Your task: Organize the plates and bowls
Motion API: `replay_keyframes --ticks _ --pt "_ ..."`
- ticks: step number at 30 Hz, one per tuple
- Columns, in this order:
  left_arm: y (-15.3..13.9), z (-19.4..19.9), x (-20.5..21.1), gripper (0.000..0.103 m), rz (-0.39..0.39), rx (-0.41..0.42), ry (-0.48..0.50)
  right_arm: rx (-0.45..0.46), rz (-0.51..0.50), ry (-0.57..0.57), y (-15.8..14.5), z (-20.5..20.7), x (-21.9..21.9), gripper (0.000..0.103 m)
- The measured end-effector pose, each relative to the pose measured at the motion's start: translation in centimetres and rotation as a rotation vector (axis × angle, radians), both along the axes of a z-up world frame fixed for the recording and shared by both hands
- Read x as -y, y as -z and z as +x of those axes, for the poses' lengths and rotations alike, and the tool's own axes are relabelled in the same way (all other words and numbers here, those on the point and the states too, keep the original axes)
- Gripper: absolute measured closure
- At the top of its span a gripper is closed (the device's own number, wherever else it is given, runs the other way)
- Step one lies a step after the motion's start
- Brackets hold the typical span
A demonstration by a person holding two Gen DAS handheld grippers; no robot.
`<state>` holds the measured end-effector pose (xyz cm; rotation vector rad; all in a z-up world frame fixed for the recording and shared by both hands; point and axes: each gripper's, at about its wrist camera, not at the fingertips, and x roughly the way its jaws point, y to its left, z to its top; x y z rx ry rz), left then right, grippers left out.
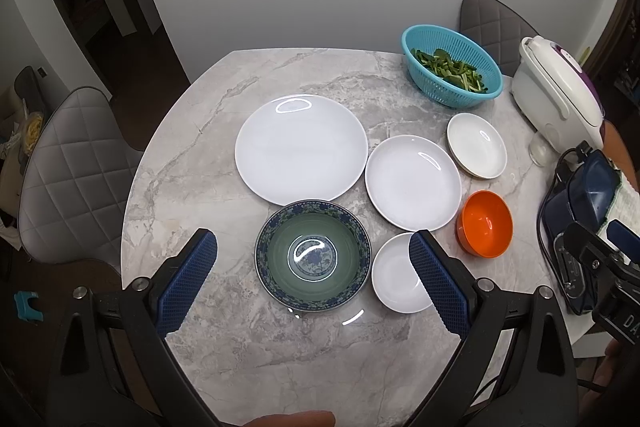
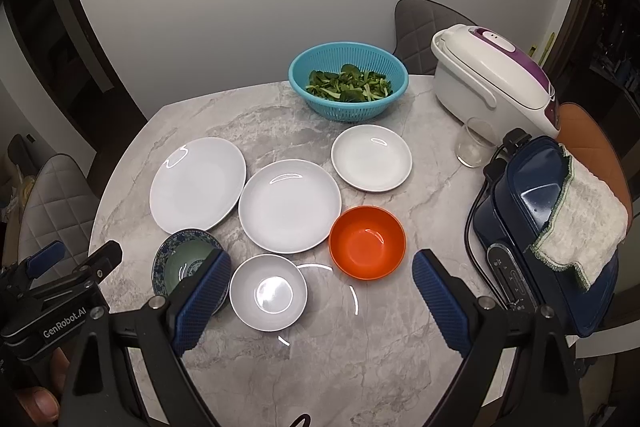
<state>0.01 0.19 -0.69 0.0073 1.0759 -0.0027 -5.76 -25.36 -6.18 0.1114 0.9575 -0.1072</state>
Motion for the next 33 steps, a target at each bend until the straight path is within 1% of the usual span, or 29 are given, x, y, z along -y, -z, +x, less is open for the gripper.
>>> replay_keyframes --ticks 3,6,33 --pt "0.0 0.0 0.2 0.005 0.001 -0.003 0.0 -0.001 0.0 -0.001 0.1 0.0 0.0 0.009" --pt "0.7 -0.3 0.3 0.005 0.001 -0.005 0.002 -0.002 0.001 0.0 0.0 0.1 0.0 0.009" --pt "1.1 -0.4 0.6 0.005 0.004 -0.01 0.006 -0.007 0.002 0.003 0.3 0.2 0.0 0.009"
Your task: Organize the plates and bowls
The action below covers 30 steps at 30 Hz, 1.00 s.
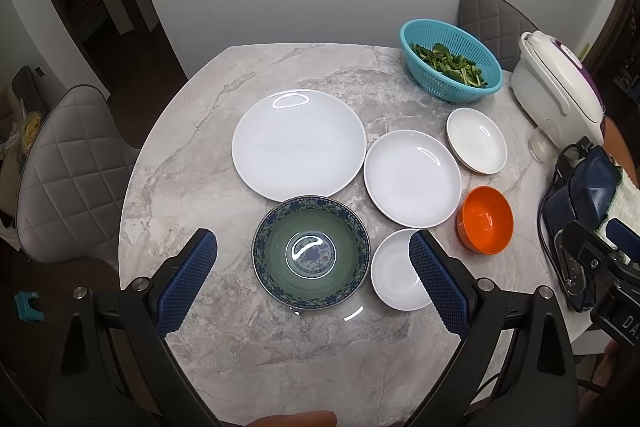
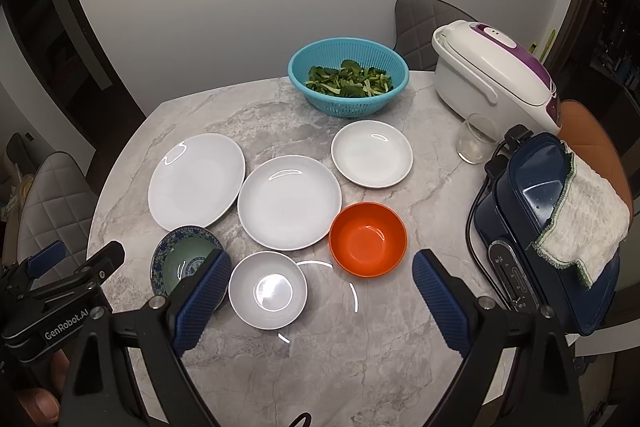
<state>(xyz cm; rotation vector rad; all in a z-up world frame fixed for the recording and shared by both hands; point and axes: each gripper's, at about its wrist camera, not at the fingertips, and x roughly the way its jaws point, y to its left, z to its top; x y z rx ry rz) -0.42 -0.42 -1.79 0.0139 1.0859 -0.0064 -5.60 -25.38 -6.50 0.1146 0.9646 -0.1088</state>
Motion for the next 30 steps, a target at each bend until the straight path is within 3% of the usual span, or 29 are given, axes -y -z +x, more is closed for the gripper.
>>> replay_keyframes --ticks 30 --pt "1.1 0.2 -0.1 0.005 -0.012 -0.015 0.001 -0.007 0.002 -0.001 0.6 0.0 -0.1 0.009"
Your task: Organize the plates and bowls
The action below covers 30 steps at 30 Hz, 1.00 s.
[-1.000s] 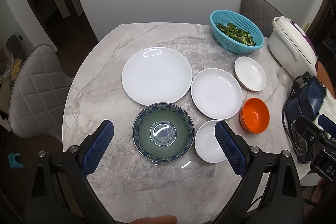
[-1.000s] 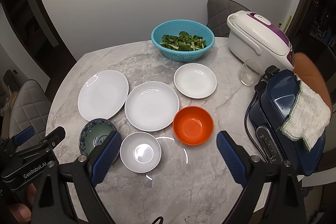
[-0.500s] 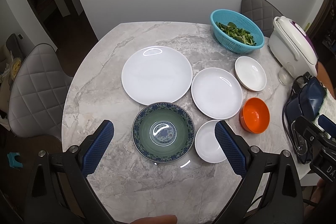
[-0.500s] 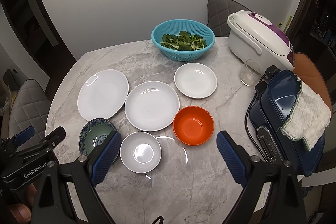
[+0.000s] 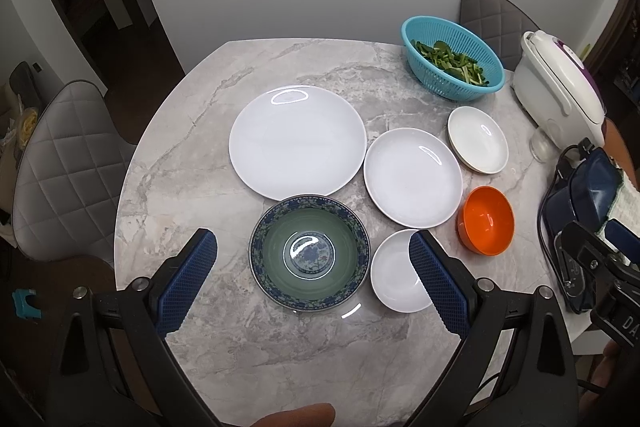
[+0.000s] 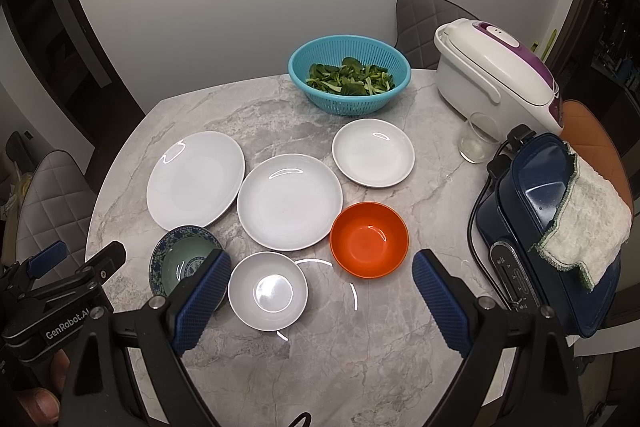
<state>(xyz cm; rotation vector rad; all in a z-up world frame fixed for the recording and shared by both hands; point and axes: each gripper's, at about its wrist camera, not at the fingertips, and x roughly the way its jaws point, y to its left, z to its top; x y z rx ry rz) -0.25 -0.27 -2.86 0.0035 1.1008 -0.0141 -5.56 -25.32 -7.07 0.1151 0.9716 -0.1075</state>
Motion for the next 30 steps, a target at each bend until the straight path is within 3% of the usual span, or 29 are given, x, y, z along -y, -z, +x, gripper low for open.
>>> replay_keyframes --ticks 4,7,10,12,15,17,20,23,30 --pt "1.1 0.1 -0.7 0.005 -0.036 -0.004 0.001 -0.002 0.022 -0.019 0.7 0.5 0.0 0.009" --pt "2.7 0.2 -2.5 0.006 -0.107 -0.025 -0.012 0.032 0.097 -0.07 0.6 1.6 0.4 0.009" --pt "4.8 1.1 -5.8 0.006 -0.278 -0.081 -0.026 0.094 0.251 -0.147 0.8 3.4 1.0 0.009" --pt "6.4 2.0 -8.0 0.004 -0.346 -0.103 -0.018 0.125 0.366 -0.188 1.3 5.1 1.2 0.008" --pt "7.7 3.4 -10.5 0.001 -0.271 -0.07 0.001 0.116 0.436 -0.285 2.1 8.9 0.4 0.004" --pt "9.1 5.1 -12.6 0.001 -0.27 -0.133 -0.019 0.107 0.445 -0.4 2.8 11.8 -0.8 0.004" --pt "11.0 8.9 -17.5 0.003 -0.325 -0.094 -0.11 0.037 0.513 -0.516 4.9 16.6 -2.3 0.004" --pt "13.9 13.6 -19.9 0.003 -0.352 -0.162 -0.136 -0.067 0.624 -0.598 7.5 21.5 -3.3 0.004" --pt "20.9 20.6 -21.5 0.006 -0.537 -0.221 -0.07 -0.266 0.644 -0.591 14.8 29.8 -5.0 0.017"
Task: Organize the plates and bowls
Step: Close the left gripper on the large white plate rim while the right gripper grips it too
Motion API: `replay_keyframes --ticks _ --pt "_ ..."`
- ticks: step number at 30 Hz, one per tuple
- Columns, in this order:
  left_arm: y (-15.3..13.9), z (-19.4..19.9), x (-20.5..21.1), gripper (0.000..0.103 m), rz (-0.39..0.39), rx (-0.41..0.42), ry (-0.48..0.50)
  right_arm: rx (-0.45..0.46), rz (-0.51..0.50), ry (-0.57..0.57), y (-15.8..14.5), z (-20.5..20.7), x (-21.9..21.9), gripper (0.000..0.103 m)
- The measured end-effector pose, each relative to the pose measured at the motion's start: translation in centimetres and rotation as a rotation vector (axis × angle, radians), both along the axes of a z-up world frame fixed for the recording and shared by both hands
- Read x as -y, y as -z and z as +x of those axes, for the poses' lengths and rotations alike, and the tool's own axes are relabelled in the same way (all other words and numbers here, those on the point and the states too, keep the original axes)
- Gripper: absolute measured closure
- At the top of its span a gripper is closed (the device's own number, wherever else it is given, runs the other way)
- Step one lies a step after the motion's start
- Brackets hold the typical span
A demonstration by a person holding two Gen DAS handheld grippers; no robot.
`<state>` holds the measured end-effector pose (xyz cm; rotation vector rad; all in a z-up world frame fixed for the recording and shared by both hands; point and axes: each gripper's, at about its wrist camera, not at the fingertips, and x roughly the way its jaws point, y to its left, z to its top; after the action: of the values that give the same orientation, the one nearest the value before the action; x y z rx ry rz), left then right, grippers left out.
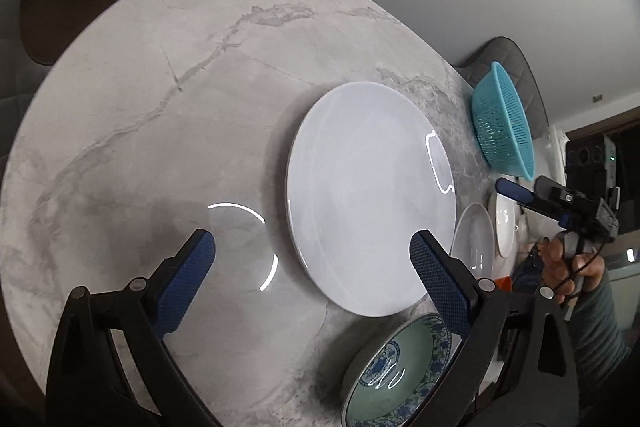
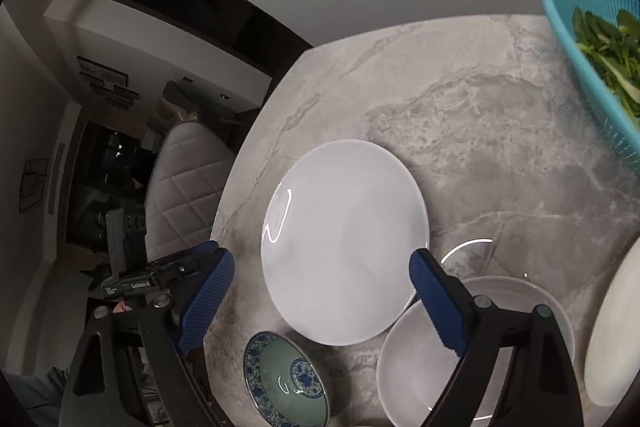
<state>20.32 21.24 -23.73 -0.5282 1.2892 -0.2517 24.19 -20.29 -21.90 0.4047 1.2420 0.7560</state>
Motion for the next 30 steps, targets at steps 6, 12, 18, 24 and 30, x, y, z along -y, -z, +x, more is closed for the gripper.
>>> replay_keyframes --ticks 6,12,18,24,30 --pt "3.6 1.6 0.5 0.031 -0.028 -0.046 0.041 -0.067 -0.053 -0.028 4.2 2.6 -0.4 0.026" --pt "5.0 2.5 0.6 0.032 -0.06 -0.056 0.037 -0.118 -0.054 -0.026 5.6 3.5 0.5 0.031" --pt "5.1 3.1 1.5 0.032 -0.064 -0.055 0.074 -0.168 -0.072 -0.053 7.3 3.9 0.4 0.042" --pt "5.2 3.1 2.5 0.062 -0.086 -0.062 0.109 -0.194 -0.084 -0.094 8.0 4.1 0.1 0.046" --pt "6.0 3.3 2.5 0.074 -0.146 -0.076 0.105 -0.199 -0.071 -0.105 8.2 4.3 0.2 0.047"
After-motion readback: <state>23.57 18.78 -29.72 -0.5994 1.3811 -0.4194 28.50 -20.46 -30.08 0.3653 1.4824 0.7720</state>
